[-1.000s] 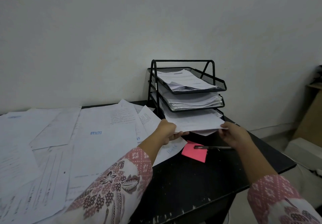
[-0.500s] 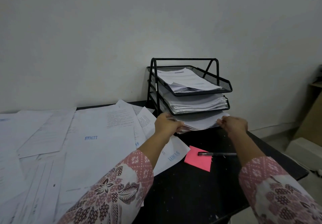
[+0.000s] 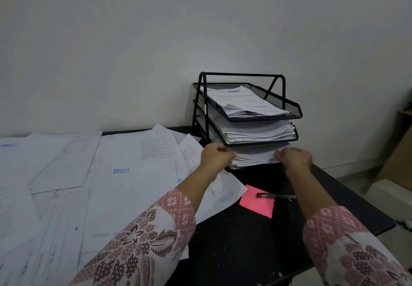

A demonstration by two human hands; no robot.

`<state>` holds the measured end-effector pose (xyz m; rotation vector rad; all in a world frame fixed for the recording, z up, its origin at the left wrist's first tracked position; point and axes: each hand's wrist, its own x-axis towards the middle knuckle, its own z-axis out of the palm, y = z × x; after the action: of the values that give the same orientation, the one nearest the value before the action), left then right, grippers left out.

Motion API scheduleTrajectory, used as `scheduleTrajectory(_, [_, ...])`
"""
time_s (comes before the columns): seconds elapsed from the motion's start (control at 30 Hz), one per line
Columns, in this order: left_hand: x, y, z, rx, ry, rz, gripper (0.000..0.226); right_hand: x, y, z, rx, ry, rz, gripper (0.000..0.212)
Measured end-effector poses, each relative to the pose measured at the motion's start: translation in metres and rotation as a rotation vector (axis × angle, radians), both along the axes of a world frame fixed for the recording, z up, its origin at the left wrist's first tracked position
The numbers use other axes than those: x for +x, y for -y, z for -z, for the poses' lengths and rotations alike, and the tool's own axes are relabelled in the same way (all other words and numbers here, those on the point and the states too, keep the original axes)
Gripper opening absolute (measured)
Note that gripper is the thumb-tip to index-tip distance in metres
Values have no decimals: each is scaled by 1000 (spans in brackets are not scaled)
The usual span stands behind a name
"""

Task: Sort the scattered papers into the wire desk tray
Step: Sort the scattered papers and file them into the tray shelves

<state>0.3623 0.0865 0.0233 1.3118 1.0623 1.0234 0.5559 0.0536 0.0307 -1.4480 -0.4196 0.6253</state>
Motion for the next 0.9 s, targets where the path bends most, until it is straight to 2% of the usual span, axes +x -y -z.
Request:
scheduleTrajectory(0.07, [-13, 5, -3, -14, 22, -12, 45, -16, -1, 0, 80, -51, 4, 31])
scheduleTrajectory(0.13, [-32, 9, -4, -20, 31, -16, 42, -37, -3, 0, 132, -61, -19, 38])
scheduleTrajectory(0.23, [-63, 16, -2, -12, -8, -34, 31, -77, 3, -3, 127, 16, -150, 30])
scheduleTrajectory(0.4, [-139, 31, 8, 86, -198, -146, 22, -163, 12, -2, 58, 144, -415, 18])
scheduleTrajectory(0.67, [-269, 61, 27, 210, -515, -369, 22, -293, 18, 27, -69, 499, -770, 11])
scheduleTrajectory(0.9, [-374, 86, 50, 287, -839, -566, 27, -390, 28, 45, -63, 877, -995, 16])
